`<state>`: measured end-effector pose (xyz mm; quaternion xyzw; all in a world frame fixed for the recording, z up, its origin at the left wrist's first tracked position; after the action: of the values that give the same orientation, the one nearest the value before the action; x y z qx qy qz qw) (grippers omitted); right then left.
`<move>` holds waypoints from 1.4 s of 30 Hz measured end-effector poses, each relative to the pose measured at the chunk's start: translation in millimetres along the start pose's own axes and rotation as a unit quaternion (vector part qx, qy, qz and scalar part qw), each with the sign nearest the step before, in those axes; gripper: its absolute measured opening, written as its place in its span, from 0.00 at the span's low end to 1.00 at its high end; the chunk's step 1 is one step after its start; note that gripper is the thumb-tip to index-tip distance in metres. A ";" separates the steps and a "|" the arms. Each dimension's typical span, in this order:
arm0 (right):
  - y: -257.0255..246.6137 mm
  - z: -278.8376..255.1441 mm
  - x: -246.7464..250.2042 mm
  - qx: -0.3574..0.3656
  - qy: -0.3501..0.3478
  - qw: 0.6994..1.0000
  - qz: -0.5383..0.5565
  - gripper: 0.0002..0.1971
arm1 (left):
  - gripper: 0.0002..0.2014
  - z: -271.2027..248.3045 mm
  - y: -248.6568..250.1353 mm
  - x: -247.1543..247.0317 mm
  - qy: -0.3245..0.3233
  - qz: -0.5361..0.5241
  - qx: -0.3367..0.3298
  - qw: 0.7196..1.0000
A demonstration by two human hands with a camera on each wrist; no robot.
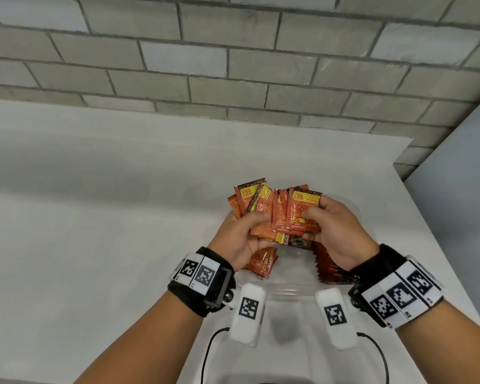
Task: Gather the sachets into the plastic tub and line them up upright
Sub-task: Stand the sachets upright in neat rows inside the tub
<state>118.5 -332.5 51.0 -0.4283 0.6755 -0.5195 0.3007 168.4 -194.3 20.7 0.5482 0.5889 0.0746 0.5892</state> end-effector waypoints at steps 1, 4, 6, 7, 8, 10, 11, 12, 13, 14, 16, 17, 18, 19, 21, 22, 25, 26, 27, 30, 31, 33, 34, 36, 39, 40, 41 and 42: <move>1.2 -1.0 0.9 0.002 -0.001 1.000 0.003 0.12 | 0.12 0.6 -1.9 1.7 0.004 -0.023 0.013 1.000; 8.0 -5.1 3.0 0.000 -0.006 1.000 0.023 0.13 | 0.11 2.6 -5.5 7.1 0.016 -0.021 0.026 0.999; 10.9 -6.5 2.6 0.004 -0.009 1.000 0.028 0.13 | 0.10 2.6 -7.4 9.3 0.024 0.016 0.022 0.999; 11.0 -7.4 1.7 0.009 -0.010 1.000 0.025 0.13 | 0.11 2.4 -7.9 10.8 0.031 0.032 0.020 0.999; 10.0 -8.6 0.3 0.017 -0.013 1.000 0.016 0.14 | 0.13 2.4 -8.4 12.0 0.037 0.047 0.016 0.998; 7.8 -10.4 -2.5 0.034 -0.023 0.999 -0.013 0.15 | 0.16 3.9 -9.5 12.4 0.039 0.069 0.011 0.997; 7.1 -10.9 -3.3 0.040 -0.028 0.999 -0.024 0.15 | 0.16 4.5 -9.8 11.6 0.038 0.071 0.010 0.997; 6.5 -10.6 -3.3 0.044 -0.031 0.998 -0.030 0.15 | 0.15 5.2 -9.5 10.4 0.037 0.068 0.010 0.997; 6.2 -10.1 -2.2 0.046 -0.031 0.998 -0.032 0.15 | 0.14 5.6 -9.1 8.0 0.036 0.059 0.011 0.998; 6.5 -9.5 -0.4 0.045 -0.029 0.998 -0.032 0.15 | 0.13 5.9 -9.2 5.7 0.034 0.047 0.016 0.998; 7.8 -7.8 3.7 0.043 -0.024 0.998 -0.039 0.14 | 0.13 6.5 -10.0 3.6 0.033 0.021 0.023 0.999; 9.1 -7.3 5.7 0.041 -0.022 0.998 -0.045 0.14 | 0.12 7.2 -10.5 4.3 0.036 0.011 0.023 0.999; 10.2 -7.2 7.0 0.040 -0.020 0.998 -0.052 0.13 | 0.11 7.8 -11.0 6.0 0.042 0.004 0.021 0.999; 11.9 -7.4 8.4 0.039 -0.017 0.997 -0.059 0.13 | 0.10 8.4 -11.3 7.8 0.048 -0.001 0.017 0.999; 13.3 -8.7 10.2 0.038 -0.014 0.997 -0.069 0.14 | 0.09 9.3 -11.2 11.4 0.060 -0.007 0.011 0.998; 13.0 -9.2 11.1 0.036 -0.014 0.997 -0.061 0.15 | 0.08 9.3 -10.6 13.3 0.067 -0.009 0.008 0.998; 7.9 -8.3 14.3 0.021 -0.026 0.999 0.011 0.15 | 0.09 8.8 -8.2 15.4 0.068 -0.012 0.009 0.998; 6.0 -6.6 15.7 0.017 -0.027 0.999 0.032 0.16 | 0.11 8.5 -7.8 14.8 0.066 -0.011 0.012 0.998; 4.4 -4.4 17.2 0.014 -0.026 0.999 0.045 0.16 | 0.12 8.5 -7.9 14.5 0.064 -0.008 0.013 0.998; 0.5 -2.7 12.9 0.013 -0.029 0.999 0.028 0.16 | 0.13 8.6 -8.3 11.8 0.060 0.008 0.009 0.998; 0.9 -3.2 10.7 0.010 -0.030 0.999 0.015 0.16 | 0.12 8.5 -7.8 10.5 0.057 0.016 0.004 0.998; 1.9 -3.8 7.1 0.005 -0.030 1.000 0.001 0.16 | 0.12 7.9 -7.3 8.3 0.047 0.030 -0.004 0.998; 2.3 -3.8 5.7 0.003 -0.030 1.000 0.000 0.15 | 0.13 7.8 -6.9 7.2 0.041 0.037 -0.009 0.998; 2.3 -3.2 3.7 0.005 -0.031 1.000 -0.004 0.14 | 0.13 7.7 -5.7 4.9 0.033 0.047 -0.016 0.998; 3.4 -2.2 2.1 0.016 -0.036 0.999 -0.006 0.14 | 0.11 7.1 -3.5 1.2 0.034 0.014 -0.015 0.999; 3.7 -1.6 3.5 0.016 -0.032 0.999 0.007 0.14 | 0.10 7.6 -3.1 1.4 0.039 -0.009 -0.006 0.999; 3.0 -0.6 5.9 0.015 -0.026 0.999 0.023 0.14 | 0.10 8.4 -2.5 1.8 0.042 -0.028 0.003 0.999; 1.9 -0.2 8.3 0.015 -0.022 0.999 0.039 0.13 | 0.09 8.6 -1.7 2.0 0.042 -0.035 0.009 0.998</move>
<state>114.1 -339.6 49.6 -0.4082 0.6774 -0.5076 0.3418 174.7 -198.3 15.7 0.5290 0.6326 0.0718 0.5610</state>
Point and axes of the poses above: each hand's wrist, its own z-axis towards the middle knuckle, its own x-axis out of the back of the hand, y = z × x, the point moved 7 cm from there along z, towards the middle knuckle, and after that the axes turned 5 degrees about y, right-handed, at the moved point
